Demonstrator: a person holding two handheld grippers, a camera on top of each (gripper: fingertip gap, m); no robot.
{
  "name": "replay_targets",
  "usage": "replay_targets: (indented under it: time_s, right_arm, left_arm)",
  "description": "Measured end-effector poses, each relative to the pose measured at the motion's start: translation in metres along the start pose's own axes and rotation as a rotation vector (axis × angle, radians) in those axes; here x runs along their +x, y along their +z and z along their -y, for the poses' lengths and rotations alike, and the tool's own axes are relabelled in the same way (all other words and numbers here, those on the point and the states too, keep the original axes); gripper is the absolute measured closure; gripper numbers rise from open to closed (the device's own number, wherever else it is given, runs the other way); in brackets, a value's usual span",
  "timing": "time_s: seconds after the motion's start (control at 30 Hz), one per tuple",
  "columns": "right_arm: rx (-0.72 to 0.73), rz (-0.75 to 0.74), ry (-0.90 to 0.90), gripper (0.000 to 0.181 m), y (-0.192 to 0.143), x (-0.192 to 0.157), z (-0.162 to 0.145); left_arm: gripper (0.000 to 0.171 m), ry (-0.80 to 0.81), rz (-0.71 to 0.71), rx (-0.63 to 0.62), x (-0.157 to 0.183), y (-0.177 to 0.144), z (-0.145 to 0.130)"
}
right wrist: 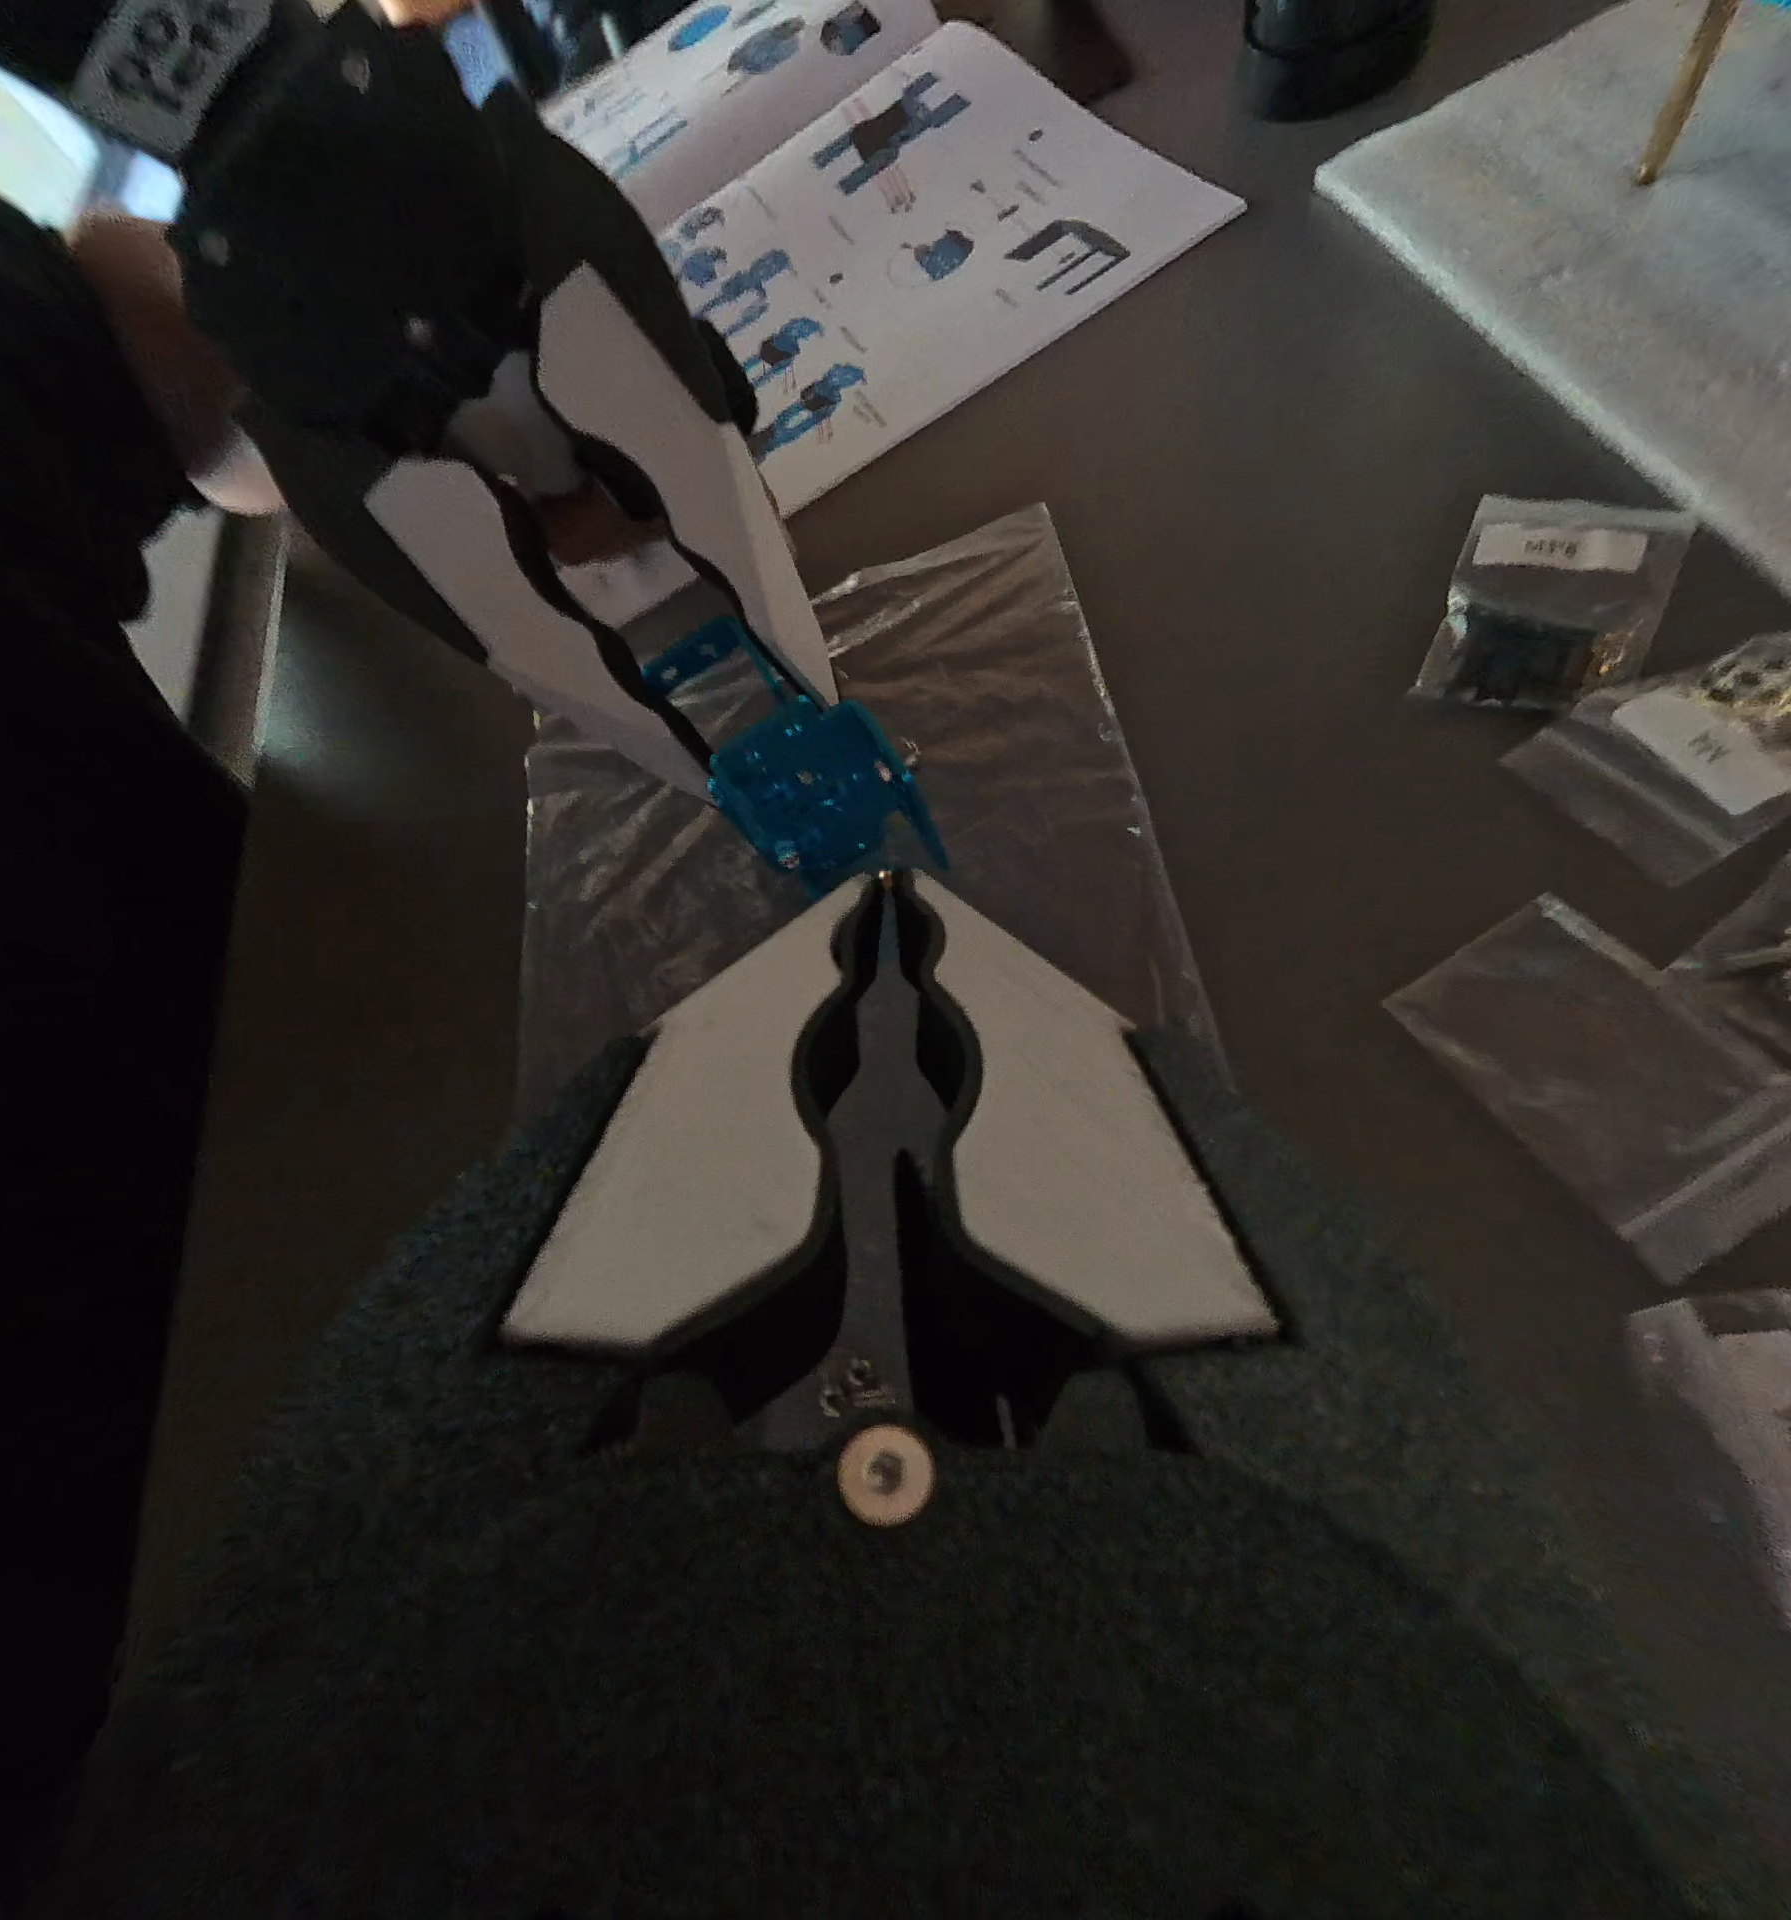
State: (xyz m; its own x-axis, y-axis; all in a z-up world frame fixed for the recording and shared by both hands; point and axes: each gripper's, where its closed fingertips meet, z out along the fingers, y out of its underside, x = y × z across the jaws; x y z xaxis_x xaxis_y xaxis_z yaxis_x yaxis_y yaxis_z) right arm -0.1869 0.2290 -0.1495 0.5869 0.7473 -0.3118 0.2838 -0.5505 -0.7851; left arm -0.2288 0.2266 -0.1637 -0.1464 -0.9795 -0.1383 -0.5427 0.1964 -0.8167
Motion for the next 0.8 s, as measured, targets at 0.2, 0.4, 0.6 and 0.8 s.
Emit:
replay_targets:
  time_s: [0.2, 0.4, 0.6, 0.8]
  right_arm:
    - [0.007, -0.023, 0.310, 0.180, 0.006, -0.006, -0.015]
    - [0.124, -0.261, 0.360, 0.181, 0.004, -0.011, -0.019]
    - [0.263, -0.129, 0.560, 0.180, 0.006, -0.031, -0.010]
    - [0.428, 0.090, 0.817, 0.180, -0.025, -0.025, -0.004]
  left_arm:
    - [0.146, -0.032, 0.001, 0.005, -0.002, 0.001, 0.001]
    - [0.146, -0.055, 0.015, -0.002, -0.002, 0.003, 0.003]
    - [0.146, -0.049, 0.021, -0.006, -0.002, 0.004, 0.003]
    - [0.146, -0.031, 0.026, -0.011, -0.005, 0.004, 0.002]
